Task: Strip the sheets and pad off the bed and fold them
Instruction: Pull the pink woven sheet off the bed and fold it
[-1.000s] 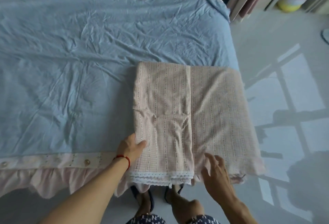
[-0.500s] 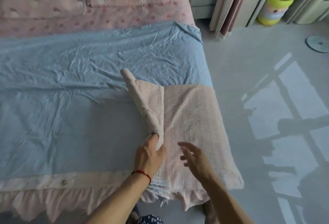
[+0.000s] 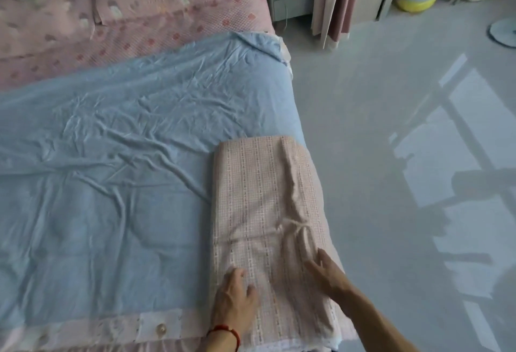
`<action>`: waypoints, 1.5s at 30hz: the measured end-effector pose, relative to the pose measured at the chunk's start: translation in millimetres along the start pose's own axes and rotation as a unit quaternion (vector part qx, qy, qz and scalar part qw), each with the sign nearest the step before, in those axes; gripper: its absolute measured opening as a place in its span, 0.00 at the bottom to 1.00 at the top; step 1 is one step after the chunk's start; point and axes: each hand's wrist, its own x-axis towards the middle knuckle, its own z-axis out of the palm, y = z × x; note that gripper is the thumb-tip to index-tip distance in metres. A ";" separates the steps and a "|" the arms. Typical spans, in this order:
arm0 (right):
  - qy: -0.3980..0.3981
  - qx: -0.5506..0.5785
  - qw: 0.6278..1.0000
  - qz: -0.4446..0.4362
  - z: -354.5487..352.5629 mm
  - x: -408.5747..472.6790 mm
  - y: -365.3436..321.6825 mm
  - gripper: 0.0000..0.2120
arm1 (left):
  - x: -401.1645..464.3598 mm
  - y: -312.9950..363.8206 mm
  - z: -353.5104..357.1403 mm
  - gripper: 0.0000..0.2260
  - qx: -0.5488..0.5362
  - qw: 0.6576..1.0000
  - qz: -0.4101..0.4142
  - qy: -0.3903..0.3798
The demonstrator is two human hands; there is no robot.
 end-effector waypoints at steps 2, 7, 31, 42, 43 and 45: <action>0.023 -0.060 0.998 0.015 9.6 6.9 8.3 0.21 | 28.4 -25.7 -12.4 0.20 0.035 0.999 -0.028 0.017; 0.089 -0.071 0.993 0.005 21.9 -2.5 11.4 0.10 | 74.0 -42.1 -42.1 0.31 -0.068 0.990 -0.121 -0.027; 0.161 -0.346 0.924 0.016 260.8 3.1 -70.7 0.37 | 264.2 -3.0 -122.9 0.46 0.530 0.778 0.336 0.026; 0.328 -0.367 0.866 0.091 23.0 -156.9 -90.6 0.11 | 184.9 138.3 -219.0 0.15 0.455 0.695 0.556 0.032; 0.352 -0.388 0.847 0.094 -10.6 -190.7 -105.9 0.10 | 158.0 163.0 -240.8 0.15 0.434 0.680 0.588 0.064; 0.381 -0.425 0.817 0.087 -67.1 -248.3 -135.8 0.08 | 112.6 197.2 -283.3 0.15 0.342 0.671 0.650 0.101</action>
